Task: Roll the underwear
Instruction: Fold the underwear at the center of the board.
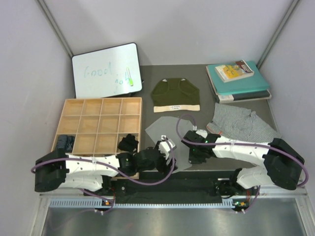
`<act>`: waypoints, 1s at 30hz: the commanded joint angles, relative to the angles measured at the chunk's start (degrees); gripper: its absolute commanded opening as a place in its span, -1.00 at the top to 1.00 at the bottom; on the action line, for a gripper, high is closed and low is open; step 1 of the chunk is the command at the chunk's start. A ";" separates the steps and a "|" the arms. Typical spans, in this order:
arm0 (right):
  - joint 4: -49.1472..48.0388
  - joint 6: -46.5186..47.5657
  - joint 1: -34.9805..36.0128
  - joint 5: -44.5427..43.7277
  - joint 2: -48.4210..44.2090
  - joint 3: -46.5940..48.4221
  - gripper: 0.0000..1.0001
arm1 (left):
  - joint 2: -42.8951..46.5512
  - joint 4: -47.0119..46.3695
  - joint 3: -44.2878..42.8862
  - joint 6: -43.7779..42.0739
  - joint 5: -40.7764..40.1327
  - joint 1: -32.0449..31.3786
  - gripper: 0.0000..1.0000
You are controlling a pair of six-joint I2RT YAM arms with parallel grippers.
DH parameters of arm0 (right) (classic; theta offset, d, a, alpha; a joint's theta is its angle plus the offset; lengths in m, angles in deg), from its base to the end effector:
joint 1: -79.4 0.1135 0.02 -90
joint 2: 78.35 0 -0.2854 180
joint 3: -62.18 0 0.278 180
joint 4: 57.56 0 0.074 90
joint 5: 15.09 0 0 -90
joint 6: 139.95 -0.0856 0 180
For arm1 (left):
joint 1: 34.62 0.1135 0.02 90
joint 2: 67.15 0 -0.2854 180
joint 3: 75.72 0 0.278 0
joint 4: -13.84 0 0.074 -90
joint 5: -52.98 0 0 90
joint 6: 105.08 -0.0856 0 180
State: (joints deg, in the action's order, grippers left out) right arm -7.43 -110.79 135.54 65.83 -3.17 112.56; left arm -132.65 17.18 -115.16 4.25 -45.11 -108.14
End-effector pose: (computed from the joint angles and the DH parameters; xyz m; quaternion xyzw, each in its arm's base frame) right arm 0.1453 0.1923 0.1197 0.0509 0.9870 0.0704 0.1352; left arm 0.0937 -0.2744 0.1731 0.3606 0.7829 -0.3226 0.3910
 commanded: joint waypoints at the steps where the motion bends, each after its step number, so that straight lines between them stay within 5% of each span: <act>1: 1.35 1.60 0.90 0.29 1.55 5.06 1.00 | -1.30 -7.48 1.23 -1.40 0.89 -1.28 -0.56; 30: -6.64 9.07 -7.09 7.94 7.09 10.16 1.00 | -14.75 -14.69 0.00 -1.14 1.68 -1.54 -0.43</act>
State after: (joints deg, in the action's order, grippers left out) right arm -11.65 -102.83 129.24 72.27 3.12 120.21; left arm -146.48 4.79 -112.60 2.81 -42.45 -109.36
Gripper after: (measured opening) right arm 0.008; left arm 0.729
